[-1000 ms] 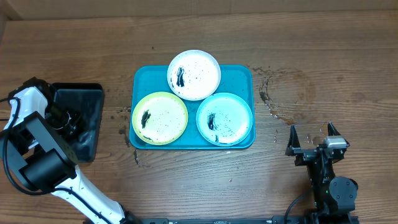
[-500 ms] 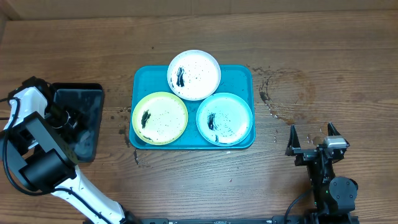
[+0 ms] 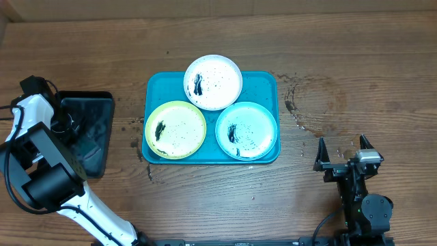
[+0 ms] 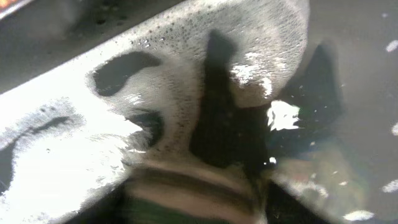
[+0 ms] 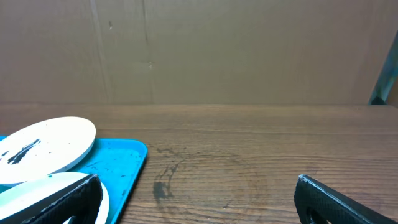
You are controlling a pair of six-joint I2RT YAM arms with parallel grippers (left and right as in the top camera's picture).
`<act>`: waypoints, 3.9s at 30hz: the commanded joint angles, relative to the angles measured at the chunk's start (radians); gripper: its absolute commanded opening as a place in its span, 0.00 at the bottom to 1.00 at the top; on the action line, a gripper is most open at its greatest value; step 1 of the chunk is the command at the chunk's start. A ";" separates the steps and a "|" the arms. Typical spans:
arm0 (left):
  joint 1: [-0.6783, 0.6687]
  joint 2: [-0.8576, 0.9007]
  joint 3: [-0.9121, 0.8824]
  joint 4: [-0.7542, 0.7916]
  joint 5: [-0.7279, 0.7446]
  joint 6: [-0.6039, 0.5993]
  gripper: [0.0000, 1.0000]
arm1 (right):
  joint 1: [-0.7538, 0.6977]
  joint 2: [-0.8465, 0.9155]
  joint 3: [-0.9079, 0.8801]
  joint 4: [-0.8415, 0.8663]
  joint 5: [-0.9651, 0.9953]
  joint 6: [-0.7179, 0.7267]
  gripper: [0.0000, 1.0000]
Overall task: Clean dirty plates on tray and stack at the side
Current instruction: 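Dip and rub the sponge in the soapy water with the left gripper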
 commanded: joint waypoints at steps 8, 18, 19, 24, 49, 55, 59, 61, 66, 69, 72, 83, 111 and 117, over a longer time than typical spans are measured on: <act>0.000 0.016 -0.008 -0.029 -0.062 -0.002 0.18 | -0.005 -0.010 -0.010 0.008 0.003 0.000 1.00; 0.000 0.016 -0.008 -0.248 0.093 -0.002 1.00 | -0.005 -0.010 -0.010 0.008 0.003 0.000 1.00; 0.000 0.016 -0.008 -0.275 0.123 -0.002 1.00 | -0.005 -0.010 -0.010 0.008 0.003 0.000 1.00; 0.000 0.016 -0.008 -0.342 0.181 -0.002 0.76 | -0.005 -0.010 -0.010 0.008 0.003 0.000 1.00; 0.001 0.016 -0.008 -0.154 0.038 -0.002 1.00 | -0.005 -0.010 -0.010 0.008 0.003 0.000 1.00; 0.001 0.016 -0.008 -0.073 -0.013 -0.002 0.97 | -0.005 -0.010 -0.010 0.008 0.003 0.000 1.00; 0.001 0.016 -0.008 -0.066 -0.015 -0.002 0.49 | -0.005 -0.010 -0.010 0.008 0.003 0.000 1.00; 0.001 0.016 -0.008 -0.066 -0.018 -0.002 0.18 | -0.005 -0.010 -0.010 0.008 0.003 0.000 1.00; 0.001 0.016 -0.008 -0.056 -0.018 -0.002 0.16 | -0.005 -0.010 -0.010 0.008 0.003 0.000 1.00; 0.001 0.016 -0.008 -0.034 -0.028 -0.002 1.00 | -0.005 -0.010 -0.010 0.008 0.003 0.000 1.00; 0.001 0.016 -0.008 0.007 -0.078 -0.002 1.00 | -0.005 -0.010 -0.010 0.008 0.003 0.000 1.00; 0.000 0.016 -0.008 0.055 -0.140 -0.002 0.29 | -0.005 -0.010 -0.010 0.008 0.003 0.000 1.00; 0.001 0.016 -0.008 -0.212 0.162 -0.002 0.70 | -0.005 -0.010 -0.010 0.008 0.003 0.000 1.00; 0.000 0.016 -0.008 -0.212 0.162 -0.002 0.18 | -0.005 -0.010 -0.010 0.008 0.003 0.000 1.00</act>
